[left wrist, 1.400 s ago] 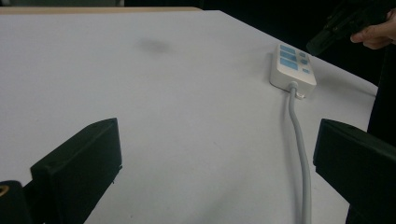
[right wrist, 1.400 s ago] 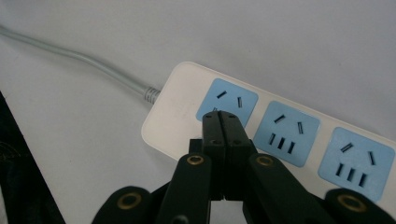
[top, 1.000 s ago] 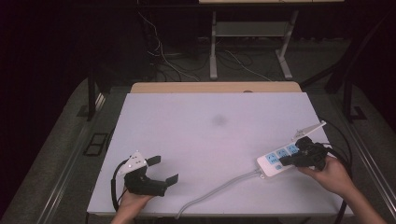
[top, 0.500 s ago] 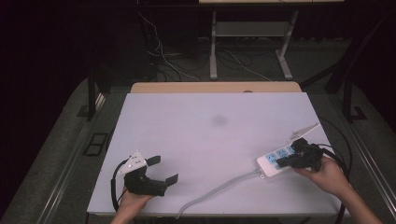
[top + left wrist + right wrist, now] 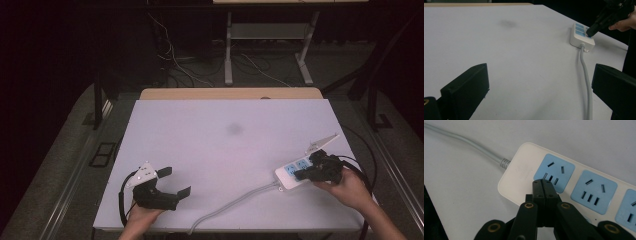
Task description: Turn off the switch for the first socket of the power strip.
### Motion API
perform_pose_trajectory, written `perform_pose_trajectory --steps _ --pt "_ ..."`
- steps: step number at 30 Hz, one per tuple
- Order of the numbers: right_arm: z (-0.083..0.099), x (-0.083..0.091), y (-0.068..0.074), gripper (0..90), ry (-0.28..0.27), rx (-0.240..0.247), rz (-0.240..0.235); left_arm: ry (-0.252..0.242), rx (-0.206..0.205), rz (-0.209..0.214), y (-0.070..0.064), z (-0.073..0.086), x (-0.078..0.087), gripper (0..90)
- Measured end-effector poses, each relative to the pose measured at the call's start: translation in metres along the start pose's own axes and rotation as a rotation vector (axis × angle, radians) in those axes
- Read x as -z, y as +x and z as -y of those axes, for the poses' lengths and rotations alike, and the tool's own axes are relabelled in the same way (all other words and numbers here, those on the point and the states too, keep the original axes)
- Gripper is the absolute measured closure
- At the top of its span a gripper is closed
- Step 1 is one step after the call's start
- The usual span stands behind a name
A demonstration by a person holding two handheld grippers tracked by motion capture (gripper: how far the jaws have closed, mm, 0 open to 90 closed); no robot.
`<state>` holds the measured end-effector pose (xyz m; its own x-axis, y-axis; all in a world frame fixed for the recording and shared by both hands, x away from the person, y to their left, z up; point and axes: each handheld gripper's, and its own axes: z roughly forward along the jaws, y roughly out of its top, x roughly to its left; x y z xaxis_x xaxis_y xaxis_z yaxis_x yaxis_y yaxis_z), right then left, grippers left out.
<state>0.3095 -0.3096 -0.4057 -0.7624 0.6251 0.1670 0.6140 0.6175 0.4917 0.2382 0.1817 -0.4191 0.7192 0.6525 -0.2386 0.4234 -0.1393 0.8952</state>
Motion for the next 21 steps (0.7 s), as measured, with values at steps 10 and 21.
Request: perform_pose_trajectory --steps 10,21 --pt "0.0009 0.0004 -0.0018 90.0 0.006 0.006 -0.017 0.005 -0.002 0.003 0.0000 0.0001 -0.0006 0.0" --pt "-0.0030 -0.0012 -0.0008 90.0 0.037 0.018 -0.009 0.005 -0.004 0.004 -0.0008 0.0002 -0.0011 0.0"
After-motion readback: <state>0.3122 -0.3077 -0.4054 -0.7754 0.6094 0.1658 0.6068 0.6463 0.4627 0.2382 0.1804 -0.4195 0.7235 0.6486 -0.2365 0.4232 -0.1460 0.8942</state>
